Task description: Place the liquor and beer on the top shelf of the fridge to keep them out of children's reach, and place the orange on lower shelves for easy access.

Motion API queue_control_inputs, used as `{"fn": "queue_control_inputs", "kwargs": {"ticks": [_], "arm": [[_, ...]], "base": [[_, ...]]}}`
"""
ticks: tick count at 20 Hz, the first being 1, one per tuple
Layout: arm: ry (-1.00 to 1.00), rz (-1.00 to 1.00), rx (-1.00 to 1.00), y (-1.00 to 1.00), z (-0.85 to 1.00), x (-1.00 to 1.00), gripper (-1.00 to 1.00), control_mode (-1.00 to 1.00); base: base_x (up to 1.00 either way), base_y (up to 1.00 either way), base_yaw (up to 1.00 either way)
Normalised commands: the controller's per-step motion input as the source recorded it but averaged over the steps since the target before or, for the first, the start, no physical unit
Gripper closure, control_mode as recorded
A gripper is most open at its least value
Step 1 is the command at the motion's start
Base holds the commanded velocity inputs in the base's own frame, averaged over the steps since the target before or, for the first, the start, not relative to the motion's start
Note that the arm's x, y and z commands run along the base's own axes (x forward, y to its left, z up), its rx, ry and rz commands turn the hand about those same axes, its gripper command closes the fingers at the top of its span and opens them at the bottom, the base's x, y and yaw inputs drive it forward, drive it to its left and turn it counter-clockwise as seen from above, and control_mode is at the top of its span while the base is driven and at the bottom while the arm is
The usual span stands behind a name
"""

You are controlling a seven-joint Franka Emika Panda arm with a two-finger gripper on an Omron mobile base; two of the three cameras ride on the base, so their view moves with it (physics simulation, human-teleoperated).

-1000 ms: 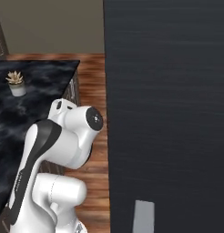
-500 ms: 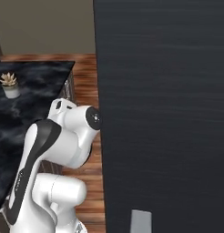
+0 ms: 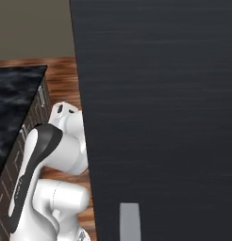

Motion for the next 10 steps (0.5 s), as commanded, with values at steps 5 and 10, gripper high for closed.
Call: {"fn": "queue_control_inputs", "kwargs": {"ticks": [5, 10], "arm": [[0.0, 0.0, 0.0, 0.0, 0.0, 0.0, 1.0, 1.0], [0.0, 0.0, 0.0, 0.0, 0.0, 0.0, 1.0, 1.0]], "base": [[0.53, -0.11, -0.35], [0.52, -0.05, -0.4]]}}
